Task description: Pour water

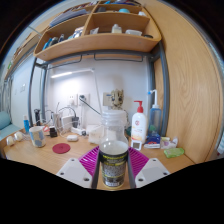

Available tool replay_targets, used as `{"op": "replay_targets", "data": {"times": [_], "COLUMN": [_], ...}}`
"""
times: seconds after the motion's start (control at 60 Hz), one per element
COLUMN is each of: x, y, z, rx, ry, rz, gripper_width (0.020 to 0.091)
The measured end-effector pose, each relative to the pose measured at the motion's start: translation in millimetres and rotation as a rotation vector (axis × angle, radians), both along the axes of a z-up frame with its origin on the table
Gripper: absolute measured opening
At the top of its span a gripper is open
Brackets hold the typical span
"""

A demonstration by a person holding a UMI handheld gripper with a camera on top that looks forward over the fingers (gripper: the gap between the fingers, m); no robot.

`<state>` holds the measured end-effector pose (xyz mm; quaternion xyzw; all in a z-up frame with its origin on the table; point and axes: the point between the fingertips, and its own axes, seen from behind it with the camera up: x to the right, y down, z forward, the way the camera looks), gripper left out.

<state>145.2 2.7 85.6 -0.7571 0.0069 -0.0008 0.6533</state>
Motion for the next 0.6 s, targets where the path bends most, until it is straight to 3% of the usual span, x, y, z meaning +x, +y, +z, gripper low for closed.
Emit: {"op": "replay_targets", "data": {"times": [0.1, 0.217, 0.317, 0.6], "x": [-2.4, -1.3, -0.5, -10.1], "y": [0.8, 2.6, 3.9, 7.5], "z": [0.3, -0.8, -1.6, 9.6], "rx": [0.004, -0.008, -0.021, -0.022], "ry": [-0.012, 0.003, 0.013, -0.105], "rz": [0.006, -0.005, -0.010, 0.017], "gripper_width": [0.0400, 0.0284, 0.0236, 0.0234]}}
